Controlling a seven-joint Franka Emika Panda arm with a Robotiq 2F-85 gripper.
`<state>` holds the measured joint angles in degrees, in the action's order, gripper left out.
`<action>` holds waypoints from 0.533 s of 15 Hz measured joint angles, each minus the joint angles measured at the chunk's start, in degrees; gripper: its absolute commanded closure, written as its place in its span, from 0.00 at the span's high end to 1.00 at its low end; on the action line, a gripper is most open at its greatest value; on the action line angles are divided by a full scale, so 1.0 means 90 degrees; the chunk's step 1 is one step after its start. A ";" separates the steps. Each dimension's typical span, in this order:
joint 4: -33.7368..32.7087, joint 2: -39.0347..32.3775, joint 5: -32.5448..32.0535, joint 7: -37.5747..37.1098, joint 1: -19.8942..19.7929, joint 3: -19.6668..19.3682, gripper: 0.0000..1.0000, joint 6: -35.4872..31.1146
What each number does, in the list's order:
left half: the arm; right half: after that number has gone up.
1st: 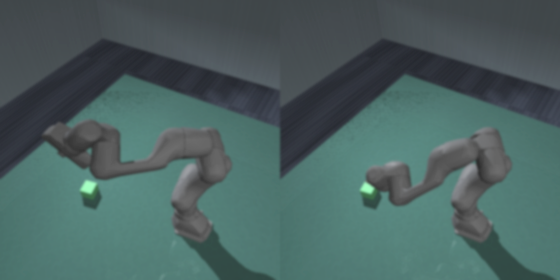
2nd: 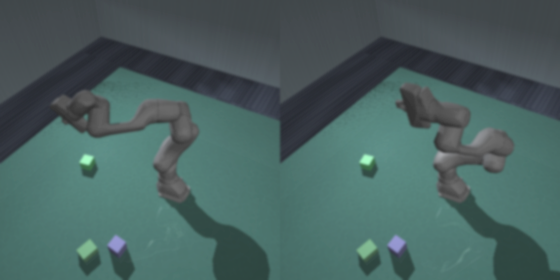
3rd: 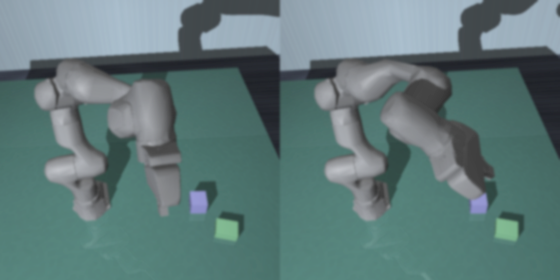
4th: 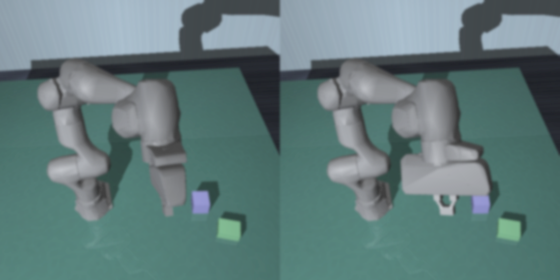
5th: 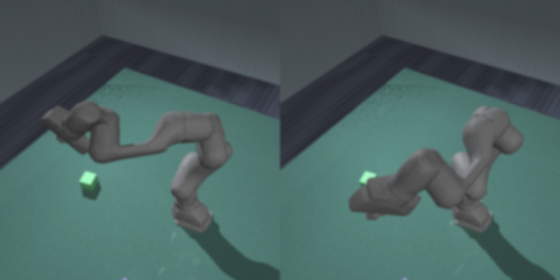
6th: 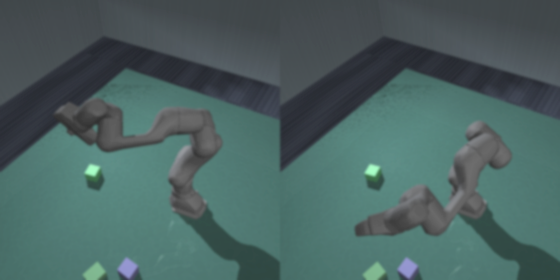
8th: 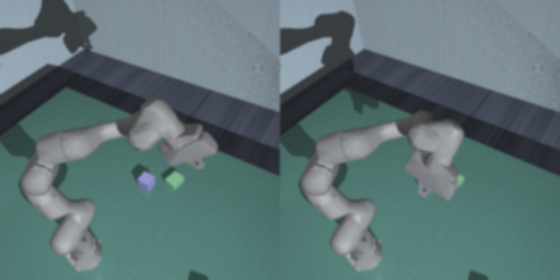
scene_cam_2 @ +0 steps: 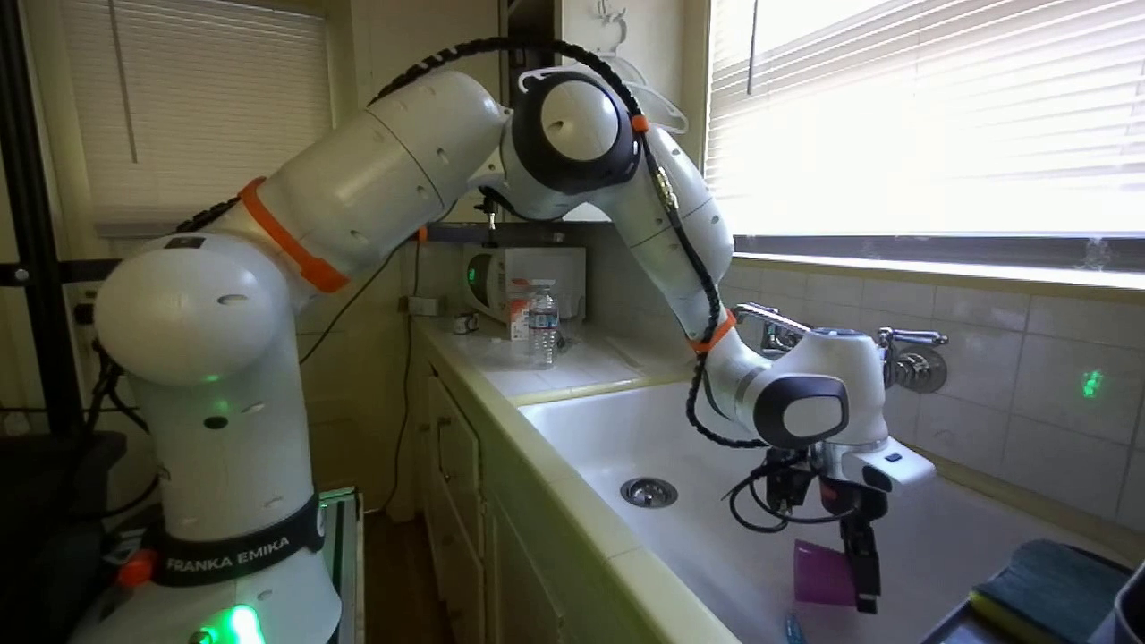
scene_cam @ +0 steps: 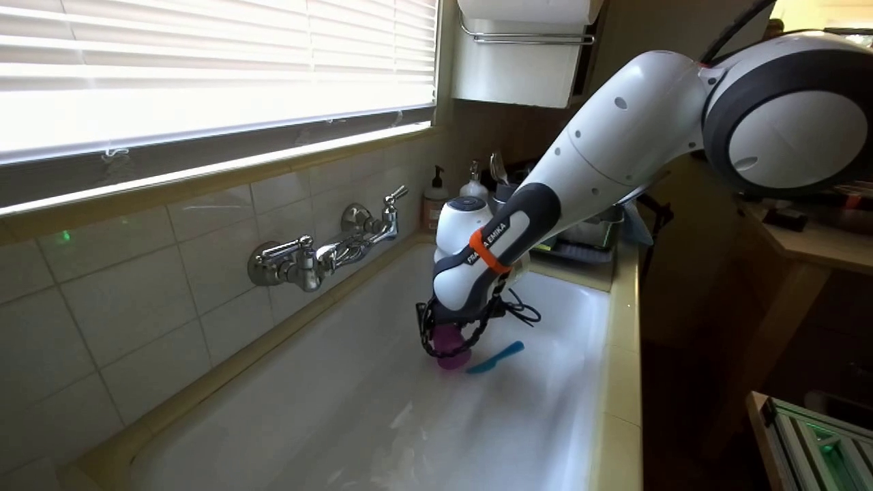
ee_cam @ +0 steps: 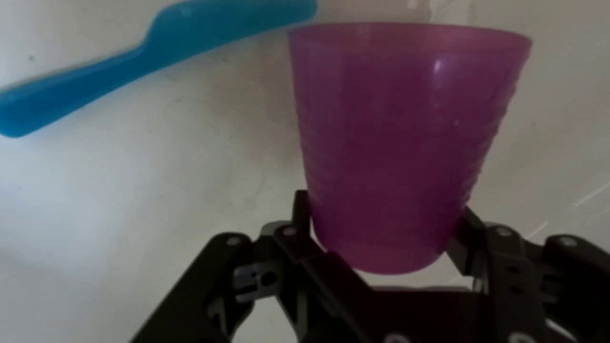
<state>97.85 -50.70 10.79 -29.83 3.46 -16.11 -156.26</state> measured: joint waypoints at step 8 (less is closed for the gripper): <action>0.0643 -0.0148 -0.0596 -0.1497 0.1525 -0.1630 0.40 -0.1395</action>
<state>103.64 -52.03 5.43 -43.30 17.19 -30.78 -168.82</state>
